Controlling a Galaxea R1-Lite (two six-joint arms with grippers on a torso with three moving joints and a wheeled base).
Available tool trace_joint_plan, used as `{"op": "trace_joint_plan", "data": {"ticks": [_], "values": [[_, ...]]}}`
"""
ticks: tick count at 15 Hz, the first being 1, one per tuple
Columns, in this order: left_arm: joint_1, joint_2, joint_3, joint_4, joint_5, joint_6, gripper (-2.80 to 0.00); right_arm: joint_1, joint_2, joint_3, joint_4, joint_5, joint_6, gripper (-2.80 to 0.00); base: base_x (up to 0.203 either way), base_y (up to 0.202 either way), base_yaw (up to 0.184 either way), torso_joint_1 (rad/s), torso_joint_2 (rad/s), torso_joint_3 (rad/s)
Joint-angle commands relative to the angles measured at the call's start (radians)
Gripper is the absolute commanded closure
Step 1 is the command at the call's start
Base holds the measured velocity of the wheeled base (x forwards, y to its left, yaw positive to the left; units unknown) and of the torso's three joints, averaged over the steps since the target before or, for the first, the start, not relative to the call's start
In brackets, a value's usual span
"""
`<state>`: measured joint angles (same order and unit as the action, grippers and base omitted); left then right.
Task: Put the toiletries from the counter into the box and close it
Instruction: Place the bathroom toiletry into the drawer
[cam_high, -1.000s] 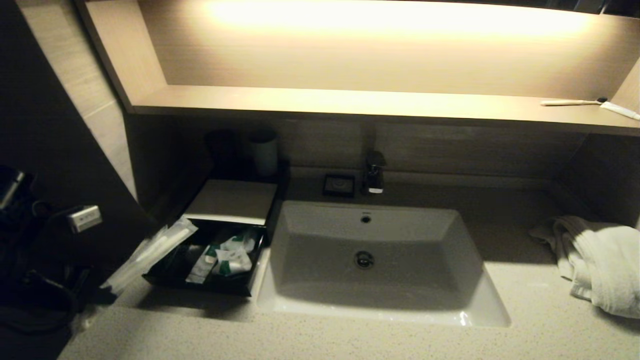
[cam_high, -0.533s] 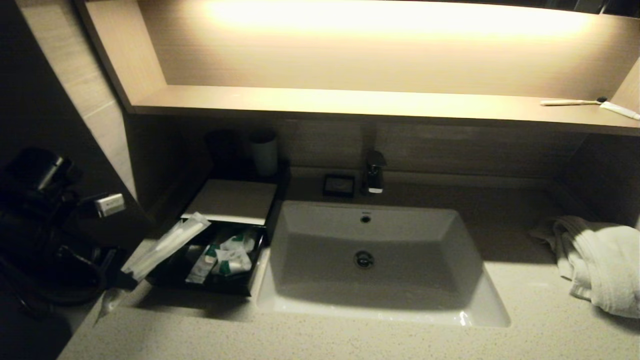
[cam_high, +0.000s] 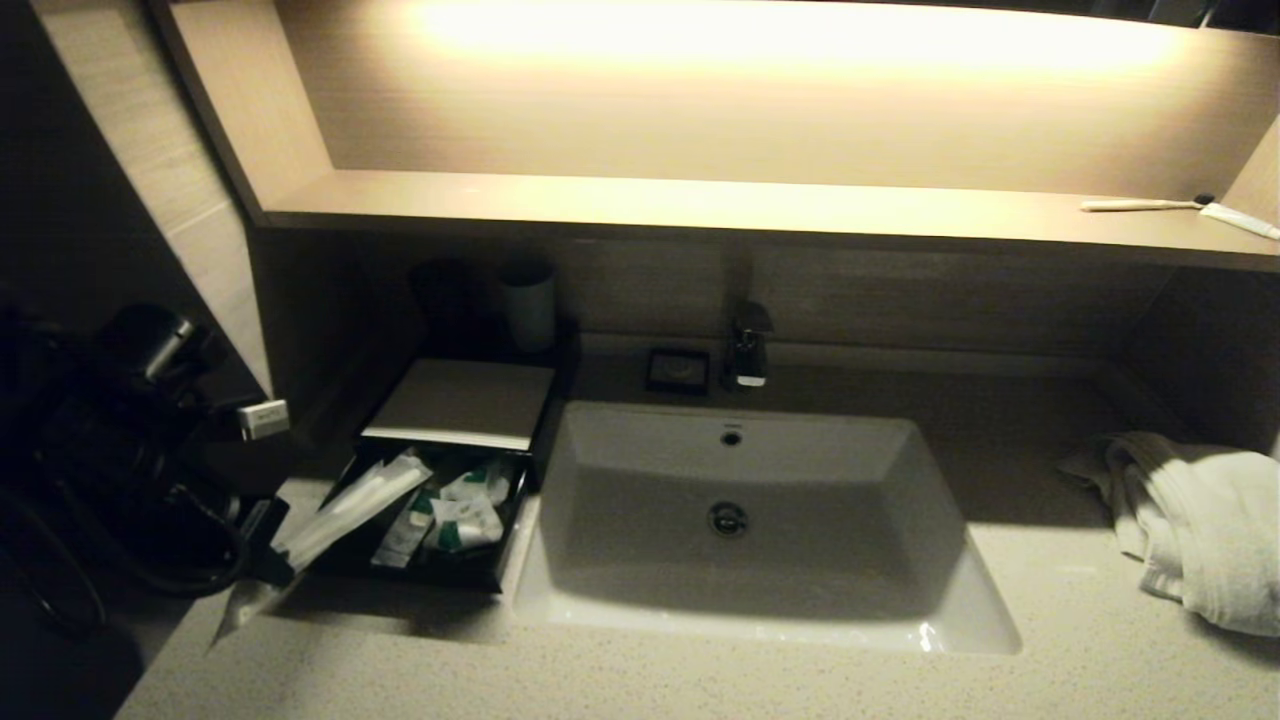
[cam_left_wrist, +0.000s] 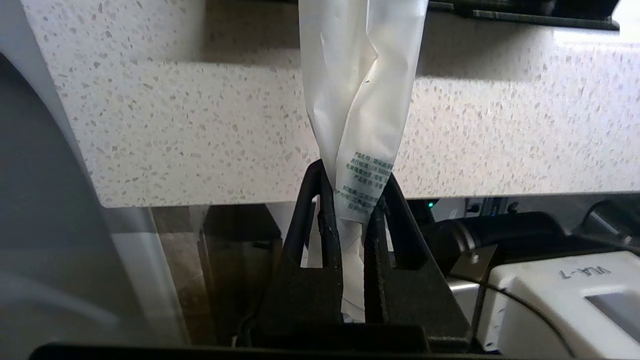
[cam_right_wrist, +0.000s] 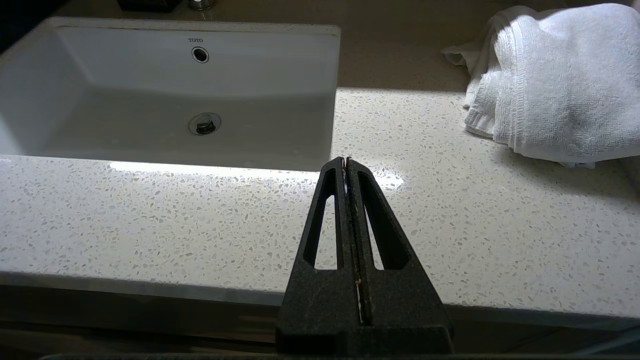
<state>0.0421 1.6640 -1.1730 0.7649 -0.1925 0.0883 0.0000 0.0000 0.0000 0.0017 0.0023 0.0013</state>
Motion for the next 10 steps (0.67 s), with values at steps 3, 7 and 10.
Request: {"op": "trace_joint_plan", "data": {"ticks": [3, 7, 10], "values": [[0.000, 0.070, -0.045, -0.003, -0.001, -0.020, 0.00, 0.000, 0.000, 0.000, 0.000, 0.001, 0.000, 0.00, 0.000, 0.000, 0.000, 0.000, 0.00, 0.000], [-0.007, 0.127, -0.095, -0.004, -0.002, -0.024, 0.00, 0.000, 0.000, 0.000, 0.000, 0.001, 0.000, 0.00, 0.000, 0.000, 0.000, 0.000, 0.00, 0.000], [-0.007, 0.161, -0.114, -0.002, -0.001, -0.024, 0.00, 0.000, 0.000, 0.000, 0.000, 0.001, 0.000, 0.00, 0.000, 0.000, 0.000, 0.000, 0.00, 0.000]]}}
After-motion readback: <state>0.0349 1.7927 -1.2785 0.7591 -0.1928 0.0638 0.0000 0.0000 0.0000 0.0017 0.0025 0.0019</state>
